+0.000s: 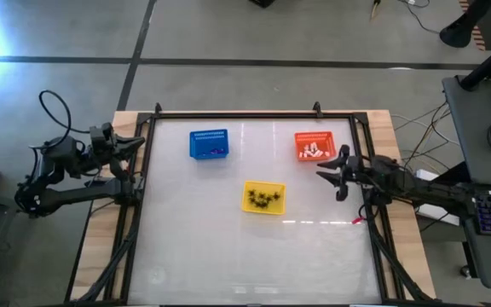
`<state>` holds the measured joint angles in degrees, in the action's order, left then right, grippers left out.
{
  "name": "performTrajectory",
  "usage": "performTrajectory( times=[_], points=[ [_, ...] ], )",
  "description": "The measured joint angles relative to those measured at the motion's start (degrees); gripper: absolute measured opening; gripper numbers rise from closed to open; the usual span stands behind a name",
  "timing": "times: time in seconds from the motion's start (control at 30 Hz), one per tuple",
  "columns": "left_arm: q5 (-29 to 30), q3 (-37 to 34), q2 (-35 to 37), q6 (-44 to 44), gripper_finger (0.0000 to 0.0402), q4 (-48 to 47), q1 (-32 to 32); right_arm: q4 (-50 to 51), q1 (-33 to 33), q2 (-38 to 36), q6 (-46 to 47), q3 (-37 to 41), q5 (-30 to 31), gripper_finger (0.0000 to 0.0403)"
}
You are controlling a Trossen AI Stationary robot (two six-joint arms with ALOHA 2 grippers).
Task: Sort Halloween decoration
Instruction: Return to Home Position
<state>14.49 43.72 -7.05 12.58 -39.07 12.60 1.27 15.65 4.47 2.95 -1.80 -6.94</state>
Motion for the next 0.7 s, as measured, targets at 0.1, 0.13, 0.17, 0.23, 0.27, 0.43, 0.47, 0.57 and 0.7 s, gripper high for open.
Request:
performTrajectory(
  times=[0.1,0.13,0.17,0.23,0.27,0.43,0.47,0.57,0.7],
  points=[
    [0.0,0.0,0.0,0.0,0.0,0.0,0.0,0.4,0.0,0.9,0.1,0.0,2.3,0.013],
    [0.0,0.0,0.0,0.0,0.0,0.0,0.0,0.4,0.0,1.0,0.4,0.0,2.4,0.0131],
    [0.0,0.0,0.0,0.0,0.0,0.0,0.0,0.4,0.0,1.0,0.6,0.0,2.4,0.0132],
    [0.0,0.0,0.0,0.0,0.0,-0.1,0.0,0.4,0.0,1.0,0.8,0.0,2.4,0.0134],
    [0.0,0.0,0.0,0.0,0.0,-0.2,0.0,0.4,0.0,1.0,0.7,0.0,2.4,0.0134],
    [0.0,0.0,0.0,0.0,0.0,-0.6,0.0,0.9,0.0,1.7,2.0,0.0,4.8,0.0131],
    [0.0,0.0,0.0,0.1,0.0,-0.6,0.0,1.0,0.0,2.2,2.4,0.0,6.0,0.0129],
    [0.0,0.0,0.0,0.1,0.0,-0.6,0.0,1.1,0.0,3.3,3.0,0.0,6.6,0.0127],
    [0.0,0.0,0.0,0.2,0.0,-0.6,0.0,1.1,0.0,4.7,4.7,0.0,6.7,0.0126]
  ],
)
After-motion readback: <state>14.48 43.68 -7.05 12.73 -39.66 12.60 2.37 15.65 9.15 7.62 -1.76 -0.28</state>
